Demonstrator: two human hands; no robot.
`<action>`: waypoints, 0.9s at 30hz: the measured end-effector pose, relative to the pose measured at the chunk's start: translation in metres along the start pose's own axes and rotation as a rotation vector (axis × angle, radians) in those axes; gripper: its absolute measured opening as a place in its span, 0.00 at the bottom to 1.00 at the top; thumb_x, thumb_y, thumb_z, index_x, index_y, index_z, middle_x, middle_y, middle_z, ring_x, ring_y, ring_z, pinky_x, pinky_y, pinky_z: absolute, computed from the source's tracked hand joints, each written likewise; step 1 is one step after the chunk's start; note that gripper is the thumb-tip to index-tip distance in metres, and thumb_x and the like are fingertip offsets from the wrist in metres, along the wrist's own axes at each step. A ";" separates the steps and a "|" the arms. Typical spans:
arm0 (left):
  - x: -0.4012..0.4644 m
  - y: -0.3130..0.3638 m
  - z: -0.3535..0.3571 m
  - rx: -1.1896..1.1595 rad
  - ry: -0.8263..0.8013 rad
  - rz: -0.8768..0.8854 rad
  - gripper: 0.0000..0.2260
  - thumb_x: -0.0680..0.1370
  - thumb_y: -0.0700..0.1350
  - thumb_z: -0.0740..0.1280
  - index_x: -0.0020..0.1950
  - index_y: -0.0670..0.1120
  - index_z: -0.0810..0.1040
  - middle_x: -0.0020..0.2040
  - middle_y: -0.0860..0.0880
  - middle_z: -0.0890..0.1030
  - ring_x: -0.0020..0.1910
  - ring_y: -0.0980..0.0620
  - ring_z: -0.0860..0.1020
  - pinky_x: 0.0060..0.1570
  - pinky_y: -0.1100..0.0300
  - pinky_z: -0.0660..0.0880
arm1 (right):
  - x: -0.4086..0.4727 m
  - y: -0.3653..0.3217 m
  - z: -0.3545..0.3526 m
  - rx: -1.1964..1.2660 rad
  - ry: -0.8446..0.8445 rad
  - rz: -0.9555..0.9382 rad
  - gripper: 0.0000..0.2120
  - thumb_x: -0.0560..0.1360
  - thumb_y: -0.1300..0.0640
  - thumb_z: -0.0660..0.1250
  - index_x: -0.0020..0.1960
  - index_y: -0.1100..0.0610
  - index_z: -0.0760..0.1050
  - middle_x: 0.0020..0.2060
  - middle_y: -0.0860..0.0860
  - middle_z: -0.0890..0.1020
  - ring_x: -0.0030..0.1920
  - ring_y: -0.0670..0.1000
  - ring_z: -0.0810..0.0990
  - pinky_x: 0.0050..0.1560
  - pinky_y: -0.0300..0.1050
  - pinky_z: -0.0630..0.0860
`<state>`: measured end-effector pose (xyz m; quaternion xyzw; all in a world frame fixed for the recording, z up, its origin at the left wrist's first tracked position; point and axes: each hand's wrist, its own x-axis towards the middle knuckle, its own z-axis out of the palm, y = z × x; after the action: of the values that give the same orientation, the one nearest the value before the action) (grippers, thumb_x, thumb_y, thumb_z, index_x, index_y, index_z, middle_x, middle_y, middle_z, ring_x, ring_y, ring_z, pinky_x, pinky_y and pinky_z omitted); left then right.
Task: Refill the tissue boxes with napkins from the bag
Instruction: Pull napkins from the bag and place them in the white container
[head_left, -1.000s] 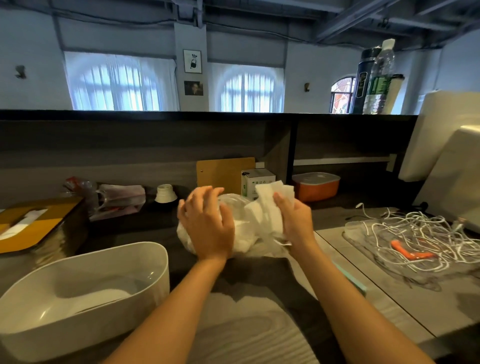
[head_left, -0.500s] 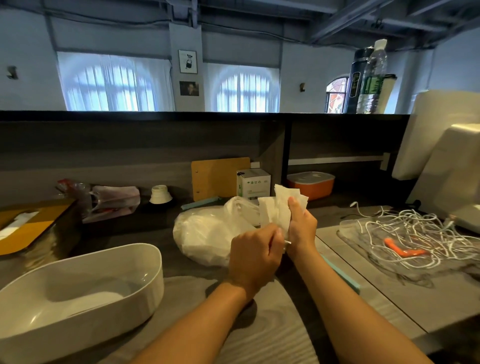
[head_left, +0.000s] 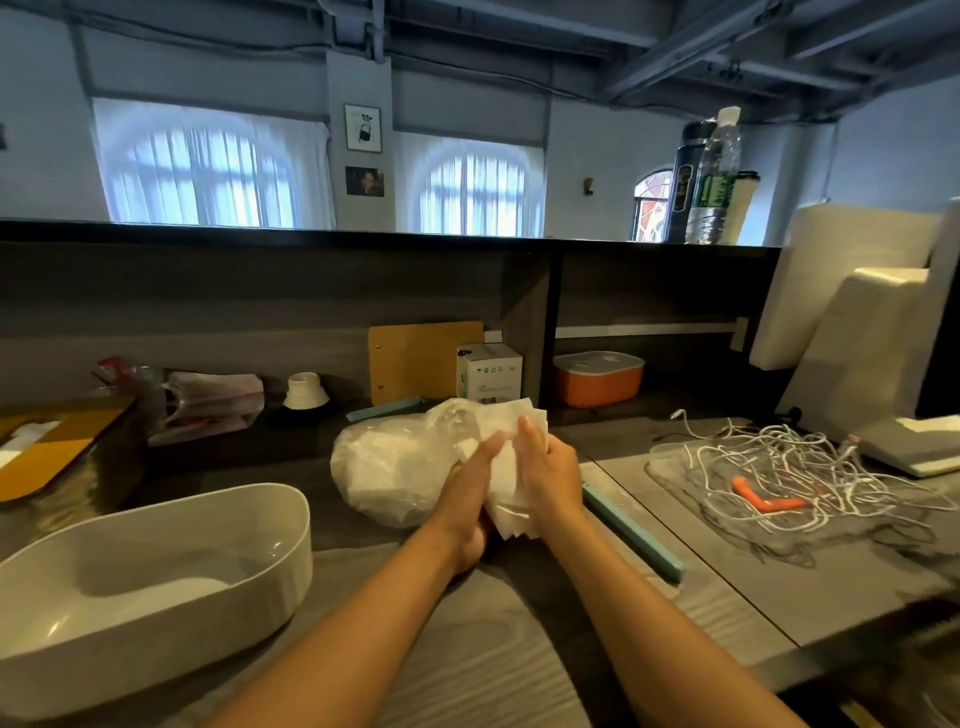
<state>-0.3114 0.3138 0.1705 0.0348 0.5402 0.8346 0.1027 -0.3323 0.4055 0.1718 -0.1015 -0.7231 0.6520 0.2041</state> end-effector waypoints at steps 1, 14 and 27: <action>0.000 -0.001 0.000 0.029 0.007 0.008 0.14 0.78 0.51 0.69 0.62 0.50 0.78 0.54 0.46 0.85 0.55 0.46 0.82 0.53 0.47 0.80 | 0.000 -0.001 0.002 -0.023 -0.005 0.019 0.21 0.81 0.38 0.55 0.46 0.53 0.77 0.43 0.52 0.82 0.47 0.53 0.81 0.54 0.56 0.79; 0.028 0.011 -0.036 -0.303 0.156 0.020 0.19 0.78 0.44 0.70 0.68 0.48 0.72 0.60 0.40 0.79 0.57 0.37 0.79 0.54 0.35 0.78 | 0.023 -0.009 -0.015 0.205 -0.080 -0.214 0.12 0.83 0.48 0.56 0.59 0.48 0.76 0.50 0.45 0.79 0.53 0.51 0.78 0.53 0.48 0.75; 0.023 0.014 -0.039 -0.247 -0.067 -0.120 0.13 0.79 0.44 0.64 0.64 0.45 0.74 0.48 0.40 0.82 0.48 0.41 0.81 0.51 0.44 0.79 | 0.023 -0.002 -0.016 0.148 -0.405 0.059 0.16 0.75 0.45 0.68 0.57 0.52 0.78 0.56 0.54 0.80 0.60 0.57 0.78 0.60 0.52 0.76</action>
<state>-0.3424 0.2783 0.1660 0.0174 0.4306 0.8855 0.1737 -0.3459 0.4297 0.1783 0.0256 -0.6961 0.7162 0.0423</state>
